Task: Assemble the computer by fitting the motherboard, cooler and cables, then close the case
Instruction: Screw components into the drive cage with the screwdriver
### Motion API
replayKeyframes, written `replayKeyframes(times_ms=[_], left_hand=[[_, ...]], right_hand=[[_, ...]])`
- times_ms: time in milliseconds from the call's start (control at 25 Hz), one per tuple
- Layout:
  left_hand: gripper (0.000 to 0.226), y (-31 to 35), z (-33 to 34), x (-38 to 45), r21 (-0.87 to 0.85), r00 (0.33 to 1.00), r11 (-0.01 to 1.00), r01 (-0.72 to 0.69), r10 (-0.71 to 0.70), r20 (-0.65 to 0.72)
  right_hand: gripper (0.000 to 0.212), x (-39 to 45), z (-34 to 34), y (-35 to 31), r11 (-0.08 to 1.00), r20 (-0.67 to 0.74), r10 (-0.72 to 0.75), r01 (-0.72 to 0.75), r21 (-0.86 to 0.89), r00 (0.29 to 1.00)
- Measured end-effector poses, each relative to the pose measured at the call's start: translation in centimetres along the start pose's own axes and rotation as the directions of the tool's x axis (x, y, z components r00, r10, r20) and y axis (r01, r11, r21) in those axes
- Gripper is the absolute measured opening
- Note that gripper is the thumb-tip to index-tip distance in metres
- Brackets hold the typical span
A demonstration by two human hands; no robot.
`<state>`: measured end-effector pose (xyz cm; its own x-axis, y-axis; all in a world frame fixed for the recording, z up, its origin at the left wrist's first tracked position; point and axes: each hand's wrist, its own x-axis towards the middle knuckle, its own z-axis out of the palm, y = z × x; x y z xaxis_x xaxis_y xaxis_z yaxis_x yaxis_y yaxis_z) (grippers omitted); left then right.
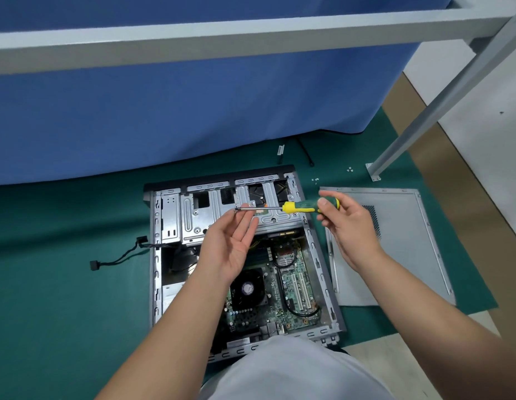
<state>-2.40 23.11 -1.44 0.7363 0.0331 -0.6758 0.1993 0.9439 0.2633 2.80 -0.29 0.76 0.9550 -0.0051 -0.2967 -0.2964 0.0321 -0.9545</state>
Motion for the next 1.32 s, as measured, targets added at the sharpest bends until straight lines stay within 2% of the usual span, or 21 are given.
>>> replayKeyframes(times_ms=[160, 400, 600, 680, 800, 960, 1080, 1240, 1280, 1320], left_hand=[[0.025, 0.0, -0.4, -0.1, 0.006, 1.000, 1.000, -0.024, 0.024, -0.002], [0.033, 0.0, -0.5, -0.1, -0.005, 1.000, 1.000, -0.030, 0.030, 0.004], [0.018, 0.1, -0.5, 0.0, 0.054, 0.998, 0.998, -0.045, 0.047, -0.043], [0.020, 0.1, -0.5, 0.1, 0.055, 0.998, 0.998, -0.029, 0.032, -0.061], [0.022, 0.1, -0.4, 0.2, 0.053, 0.998, 0.999, -0.007, 0.011, -0.062], [0.020, -0.2, 0.0, 0.2, 0.062, 0.998, 0.998, -0.025, 0.029, -0.063], [0.024, -0.4, 0.0, 0.4, 0.091, 0.998, 0.995, -0.045, 0.048, -0.033], [0.022, -0.3, 0.1, 0.3, 0.237, 0.990, 0.965, -0.112, 0.129, -0.055], [0.020, -0.2, 0.1, 0.4, 0.346, 0.975, 0.923, -0.170, 0.207, -0.075], [0.017, 0.0, 0.1, 0.4, 0.500, 0.946, 0.833, -0.237, 0.315, -0.076]], right_hand=[[0.016, 0.0, 0.3, -0.7, 0.993, 0.012, -0.061, 0.062, -0.099, 0.998], [0.017, 0.1, 0.4, -1.2, 0.990, 0.010, -0.082, 0.083, -0.113, 0.997], [0.025, 0.2, 0.4, -1.5, 0.978, 0.060, -0.115, 0.123, -0.166, 0.992], [0.028, 0.2, 0.5, -1.7, 0.972, 0.087, -0.143, 0.157, -0.175, 0.986], [0.032, 0.3, 0.8, -1.9, 0.978, 0.092, -0.147, 0.159, -0.135, 0.985], [0.030, 0.4, 1.4, -1.2, 1.000, 0.000, -0.029, 0.029, 0.006, 1.000], [0.029, 0.7, 1.5, -0.8, 0.995, -0.052, 0.021, -0.016, 0.103, 0.998], [0.023, 1.6, 1.3, -1.8, 0.999, -0.071, -0.005, 0.008, 0.044, 0.997], [0.023, 1.9, 1.2, -2.3, 0.999, -0.070, -0.039, 0.038, -0.014, 0.997], [0.024, 2.3, 1.1, -2.9, 0.993, -0.064, -0.083, 0.077, -0.091, 0.994]])
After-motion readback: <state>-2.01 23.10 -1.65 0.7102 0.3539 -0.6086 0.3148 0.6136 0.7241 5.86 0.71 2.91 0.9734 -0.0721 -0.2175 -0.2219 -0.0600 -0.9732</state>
